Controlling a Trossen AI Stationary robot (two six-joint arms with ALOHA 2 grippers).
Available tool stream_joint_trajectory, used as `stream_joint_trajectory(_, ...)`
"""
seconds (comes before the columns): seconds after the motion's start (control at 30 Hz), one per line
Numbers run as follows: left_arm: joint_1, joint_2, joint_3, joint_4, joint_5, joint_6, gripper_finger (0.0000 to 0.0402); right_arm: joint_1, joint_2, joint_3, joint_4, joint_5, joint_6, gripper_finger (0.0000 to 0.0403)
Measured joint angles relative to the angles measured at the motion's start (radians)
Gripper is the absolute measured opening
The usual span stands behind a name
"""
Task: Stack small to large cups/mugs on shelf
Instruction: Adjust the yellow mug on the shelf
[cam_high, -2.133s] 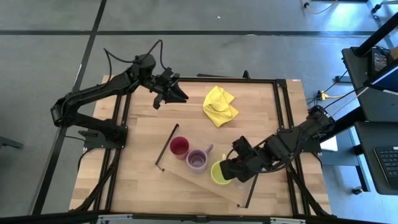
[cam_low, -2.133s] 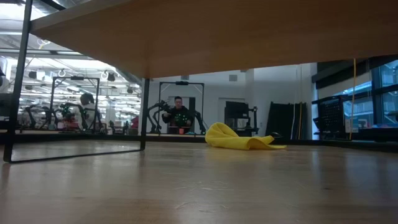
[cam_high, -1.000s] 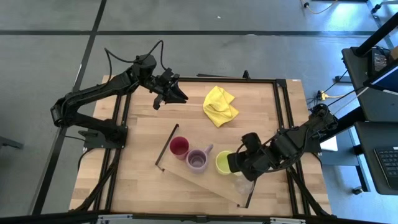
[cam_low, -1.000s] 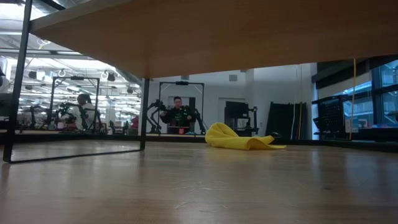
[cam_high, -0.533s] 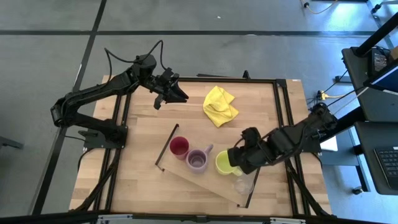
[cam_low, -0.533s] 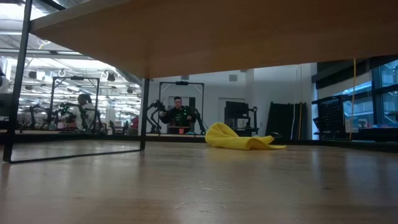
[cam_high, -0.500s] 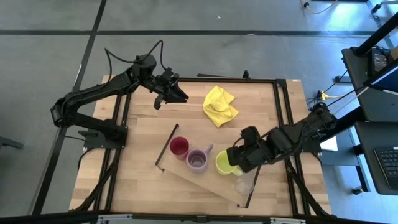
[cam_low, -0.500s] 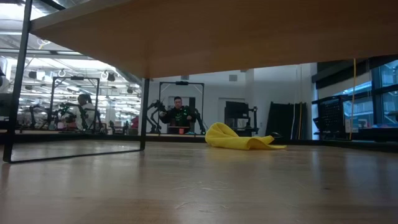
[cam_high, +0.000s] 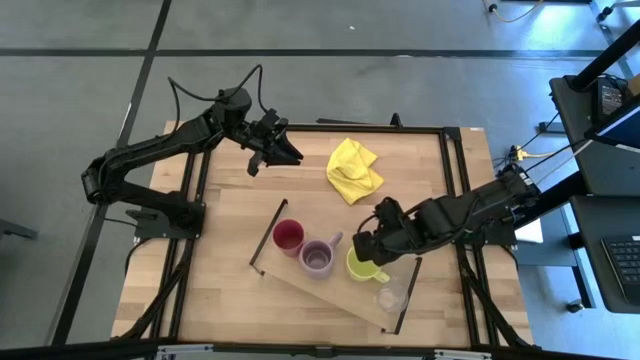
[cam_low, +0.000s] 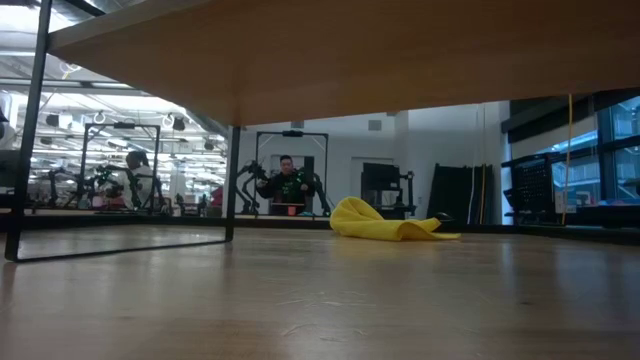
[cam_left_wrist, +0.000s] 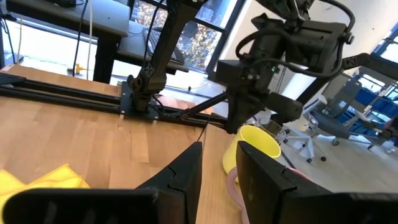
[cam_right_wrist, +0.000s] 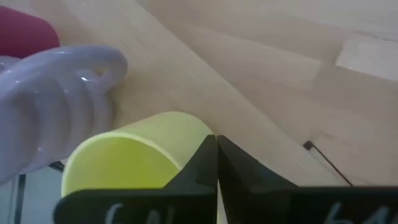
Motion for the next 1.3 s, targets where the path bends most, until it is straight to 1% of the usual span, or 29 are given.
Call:
stream_joint_trajectory(0.13,0.000,0.000,0.000,0.000,0.000,0.000,0.0094,-0.008,0.000,-0.004,0.034,0.003,-0.018,0.0007)
stream_joint_trajectory(0.27,0.000,0.000,0.000,0.000,0.000,0.000,0.0094,-0.015,0.000,-0.003,0.094,-0.016,-0.081,0.0009)
stream_joint_trajectory(0.43,0.000,0.000,0.000,0.000,-0.001,0.000,0.0094,-0.022,0.000,-0.003,0.108,-0.019,-0.116,0.0005)
stream_joint_trajectory(0.6,0.000,0.000,0.000,0.000,-0.001,0.000,0.0094,-0.022,0.000,-0.003,0.140,-0.025,-0.187,0.0010)
stream_joint_trajectory(0.7,0.000,0.000,0.000,0.000,-0.002,0.000,0.0094,-0.022,0.000,-0.003,0.140,-0.030,-0.196,0.0010)
stream_joint_trajectory(0.87,0.000,0.000,0.000,0.000,-0.002,0.000,0.0094,-0.022,0.006,-0.003,0.203,-0.078,-0.261,0.0005)
stream_joint_trajectory(1.0,0.000,0.000,0.000,-0.001,-0.002,0.000,0.0094,-0.022,0.018,-0.003,0.184,-0.071,-0.241,0.0004)
stream_joint_trajectory(1.07,0.000,0.000,0.000,-0.001,-0.002,0.000,0.0094,-0.022,0.018,-0.003,0.142,-0.052,-0.233,0.0005)
stream_joint_trajectory(1.17,0.000,0.000,0.000,-0.005,-0.002,0.000,0.0094,-0.022,0.014,-0.003,0.059,-0.049,-0.177,0.0008)
stream_joint_trajectory(1.23,0.000,0.000,0.000,-0.005,-0.002,0.000,0.0094,-0.022,0.006,-0.003,0.015,-0.067,-0.153,0.0007)
stream_joint_trajectory(1.3,0.000,0.000,0.000,-0.005,-0.002,0.000,0.0094,-0.022,-0.005,-0.003,-0.029,-0.113,-0.132,0.0004)
